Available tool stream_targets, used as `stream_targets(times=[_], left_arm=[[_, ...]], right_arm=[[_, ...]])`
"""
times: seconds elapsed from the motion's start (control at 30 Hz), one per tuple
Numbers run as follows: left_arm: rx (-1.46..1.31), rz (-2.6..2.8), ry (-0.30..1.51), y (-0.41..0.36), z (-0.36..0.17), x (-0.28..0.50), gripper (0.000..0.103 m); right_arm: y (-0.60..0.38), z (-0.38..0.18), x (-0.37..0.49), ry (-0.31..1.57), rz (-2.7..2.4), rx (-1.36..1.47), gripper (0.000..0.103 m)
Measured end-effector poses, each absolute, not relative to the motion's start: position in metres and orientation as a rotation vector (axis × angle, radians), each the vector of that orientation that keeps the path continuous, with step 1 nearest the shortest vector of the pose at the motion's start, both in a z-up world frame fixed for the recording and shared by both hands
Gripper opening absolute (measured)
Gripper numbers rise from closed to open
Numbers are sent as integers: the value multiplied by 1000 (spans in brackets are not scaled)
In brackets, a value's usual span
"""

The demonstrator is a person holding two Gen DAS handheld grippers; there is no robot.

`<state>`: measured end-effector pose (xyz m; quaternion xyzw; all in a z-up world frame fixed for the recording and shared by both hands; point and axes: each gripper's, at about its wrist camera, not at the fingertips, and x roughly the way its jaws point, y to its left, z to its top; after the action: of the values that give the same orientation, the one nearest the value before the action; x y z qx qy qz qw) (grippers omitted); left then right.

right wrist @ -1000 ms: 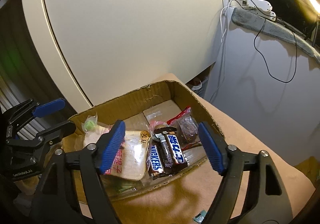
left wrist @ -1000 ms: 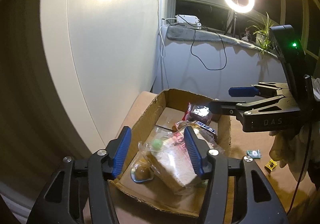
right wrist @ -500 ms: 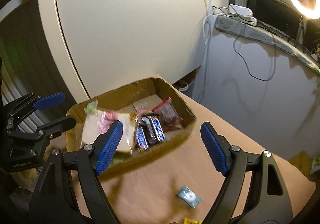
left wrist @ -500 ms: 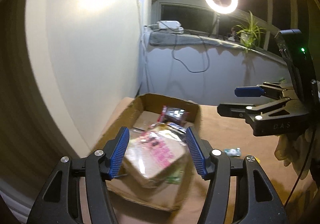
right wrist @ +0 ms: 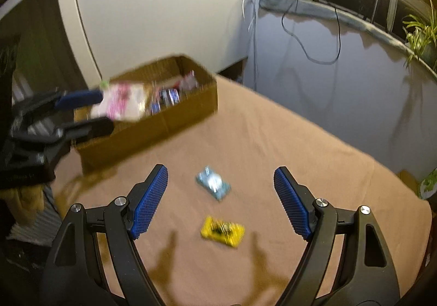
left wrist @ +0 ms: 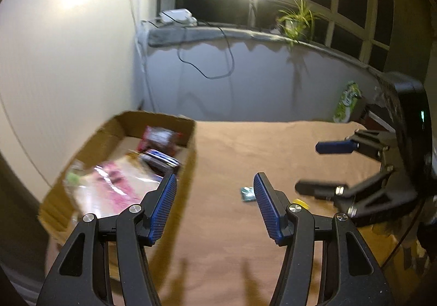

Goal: Organize snacks
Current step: 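Move both open tools back toward the teal mint and yellow candy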

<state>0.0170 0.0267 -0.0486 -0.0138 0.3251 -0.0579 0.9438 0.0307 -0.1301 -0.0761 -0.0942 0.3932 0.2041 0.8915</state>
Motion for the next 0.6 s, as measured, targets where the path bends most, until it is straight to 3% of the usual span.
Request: stream_targets(times=[0.1,0.23,0.27,0.4,0.6], left_arm=[[-31,-144,697,16,-60,23,55],[-22,-185,763,0,-79,31,43],[-22,-196,779,-3,-83,32,40],[-43,-231,852,-11,-102,40,31],[-76,-254,925,-17,-121,56,26]], right_arm=[[-136,-93,22,845,444,-224,83],[-140,-115,15,873,467,-289,81],[-141,-118,14,877,474,-301,79],[-144,-134,19,918,501,-350,54],[-149,-143,28,913,539,-360,50]])
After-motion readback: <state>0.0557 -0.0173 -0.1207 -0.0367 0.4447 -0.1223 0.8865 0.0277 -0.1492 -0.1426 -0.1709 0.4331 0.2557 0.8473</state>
